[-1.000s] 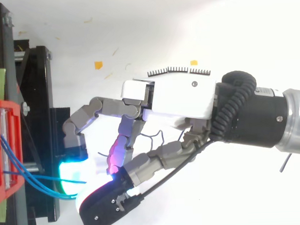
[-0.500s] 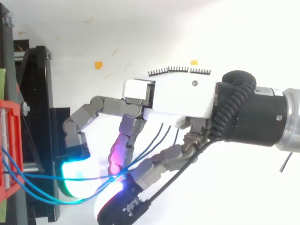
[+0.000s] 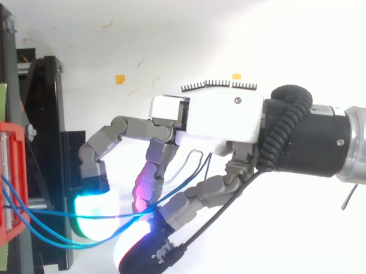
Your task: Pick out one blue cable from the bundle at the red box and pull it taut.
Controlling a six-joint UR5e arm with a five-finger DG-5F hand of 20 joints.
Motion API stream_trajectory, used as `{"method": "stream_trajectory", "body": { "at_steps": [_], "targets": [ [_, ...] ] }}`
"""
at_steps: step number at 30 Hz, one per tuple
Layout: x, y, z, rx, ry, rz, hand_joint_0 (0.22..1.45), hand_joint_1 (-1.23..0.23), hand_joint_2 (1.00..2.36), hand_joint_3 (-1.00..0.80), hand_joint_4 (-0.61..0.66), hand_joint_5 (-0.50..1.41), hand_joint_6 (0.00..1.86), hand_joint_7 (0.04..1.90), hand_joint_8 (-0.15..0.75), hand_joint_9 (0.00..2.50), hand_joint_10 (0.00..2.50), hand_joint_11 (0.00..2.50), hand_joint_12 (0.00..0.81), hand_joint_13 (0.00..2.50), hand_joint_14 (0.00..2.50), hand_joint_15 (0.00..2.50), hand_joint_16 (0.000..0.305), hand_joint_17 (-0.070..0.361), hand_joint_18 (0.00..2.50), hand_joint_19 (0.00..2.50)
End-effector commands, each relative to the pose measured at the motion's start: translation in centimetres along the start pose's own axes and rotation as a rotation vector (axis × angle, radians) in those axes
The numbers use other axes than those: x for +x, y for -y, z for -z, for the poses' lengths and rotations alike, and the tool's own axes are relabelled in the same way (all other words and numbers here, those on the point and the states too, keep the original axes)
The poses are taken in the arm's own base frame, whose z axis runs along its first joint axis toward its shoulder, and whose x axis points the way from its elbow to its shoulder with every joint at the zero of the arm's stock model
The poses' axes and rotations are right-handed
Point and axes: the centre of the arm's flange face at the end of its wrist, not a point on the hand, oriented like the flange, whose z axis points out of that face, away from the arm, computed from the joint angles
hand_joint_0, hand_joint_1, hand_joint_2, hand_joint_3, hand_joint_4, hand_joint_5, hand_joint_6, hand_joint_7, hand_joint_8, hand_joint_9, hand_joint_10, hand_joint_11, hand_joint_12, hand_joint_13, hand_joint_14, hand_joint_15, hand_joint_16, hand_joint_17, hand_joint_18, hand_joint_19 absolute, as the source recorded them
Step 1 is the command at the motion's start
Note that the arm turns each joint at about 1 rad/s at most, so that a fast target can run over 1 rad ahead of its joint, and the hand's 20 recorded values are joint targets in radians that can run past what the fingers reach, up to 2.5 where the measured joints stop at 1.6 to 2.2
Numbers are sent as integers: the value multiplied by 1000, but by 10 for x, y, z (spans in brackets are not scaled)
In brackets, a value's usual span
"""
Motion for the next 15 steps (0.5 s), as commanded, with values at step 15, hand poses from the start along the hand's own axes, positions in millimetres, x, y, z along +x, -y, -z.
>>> {"method": "stream_trajectory", "body": {
  "at_steps": [15],
  "targets": [
    [0,0,0,-1,0,0,425,-984,1000,-500,-48,-75,870,912,312,1387,31,870,364,1120,25,668,53,120,989,629]
  ]
}}
